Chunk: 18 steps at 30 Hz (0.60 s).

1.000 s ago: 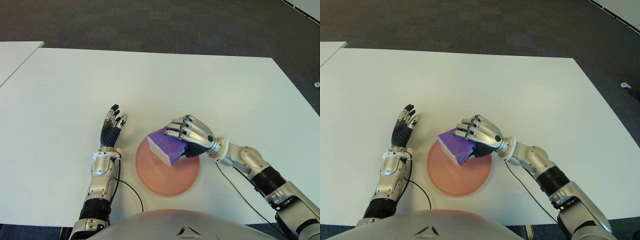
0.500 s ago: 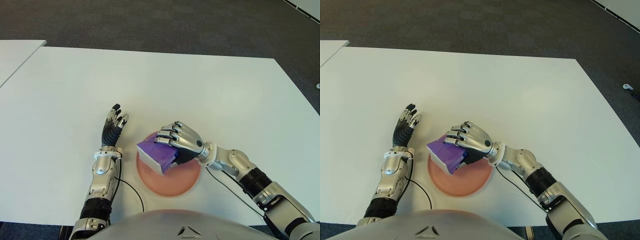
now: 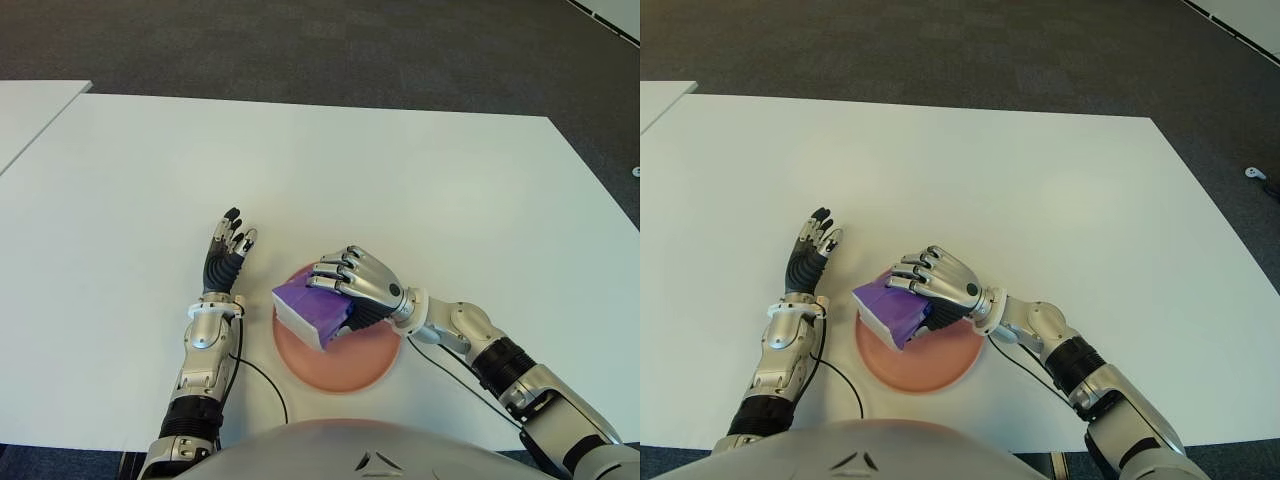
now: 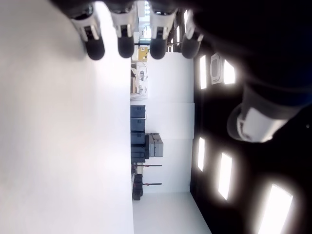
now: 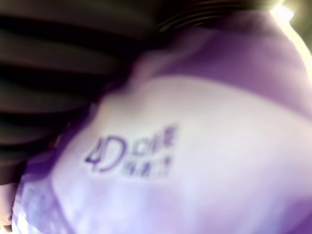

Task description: Put the tissue paper into the plate.

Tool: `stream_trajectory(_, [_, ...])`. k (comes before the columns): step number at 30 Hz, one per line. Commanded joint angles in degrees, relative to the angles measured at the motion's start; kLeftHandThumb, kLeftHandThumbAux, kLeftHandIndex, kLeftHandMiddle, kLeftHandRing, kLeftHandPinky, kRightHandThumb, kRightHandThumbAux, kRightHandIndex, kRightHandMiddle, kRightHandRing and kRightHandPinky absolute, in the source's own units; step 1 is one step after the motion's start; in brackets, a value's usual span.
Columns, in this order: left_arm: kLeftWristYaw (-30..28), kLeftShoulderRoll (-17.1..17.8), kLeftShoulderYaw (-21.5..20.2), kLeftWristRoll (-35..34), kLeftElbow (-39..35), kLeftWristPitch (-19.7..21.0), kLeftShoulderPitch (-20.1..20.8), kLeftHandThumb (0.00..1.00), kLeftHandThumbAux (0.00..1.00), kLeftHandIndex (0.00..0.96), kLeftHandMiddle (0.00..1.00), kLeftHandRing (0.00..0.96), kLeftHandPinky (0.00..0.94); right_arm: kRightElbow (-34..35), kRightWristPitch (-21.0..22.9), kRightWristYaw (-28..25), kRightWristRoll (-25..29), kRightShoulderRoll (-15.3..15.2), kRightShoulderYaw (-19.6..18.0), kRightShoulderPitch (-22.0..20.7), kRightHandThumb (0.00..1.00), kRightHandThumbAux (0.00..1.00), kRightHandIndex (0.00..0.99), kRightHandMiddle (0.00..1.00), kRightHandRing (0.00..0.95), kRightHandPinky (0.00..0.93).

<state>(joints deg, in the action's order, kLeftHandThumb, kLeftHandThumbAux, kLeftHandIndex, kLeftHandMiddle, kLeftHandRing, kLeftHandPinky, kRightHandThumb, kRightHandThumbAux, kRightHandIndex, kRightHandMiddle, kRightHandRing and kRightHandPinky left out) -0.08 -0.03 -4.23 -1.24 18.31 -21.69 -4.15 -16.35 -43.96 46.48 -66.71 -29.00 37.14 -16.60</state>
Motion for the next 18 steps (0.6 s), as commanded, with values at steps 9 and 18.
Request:
stream_trajectory(9, [-0.31,0.15,0.12,-0.13,1.71,2.23,-1.78,0.000,0.525,0.000,0.000,0.000,0.000,-2.14,1.08,-1.43,0.63,2.35,1.15,-0.40,0.851,0.680,0.395,0.538,0.830,0.823])
stream_trajectory(18, [-0.26,0.02,0.01,-0.39,1.80,2.01,-1.75,0.000,0.533,0.000,0.000,0.000,0.000,-1.90,1.37,-2.46,0.99,3.10,1.36,-0.04,0.852,0.680,0.395,0.537,0.831,0.823])
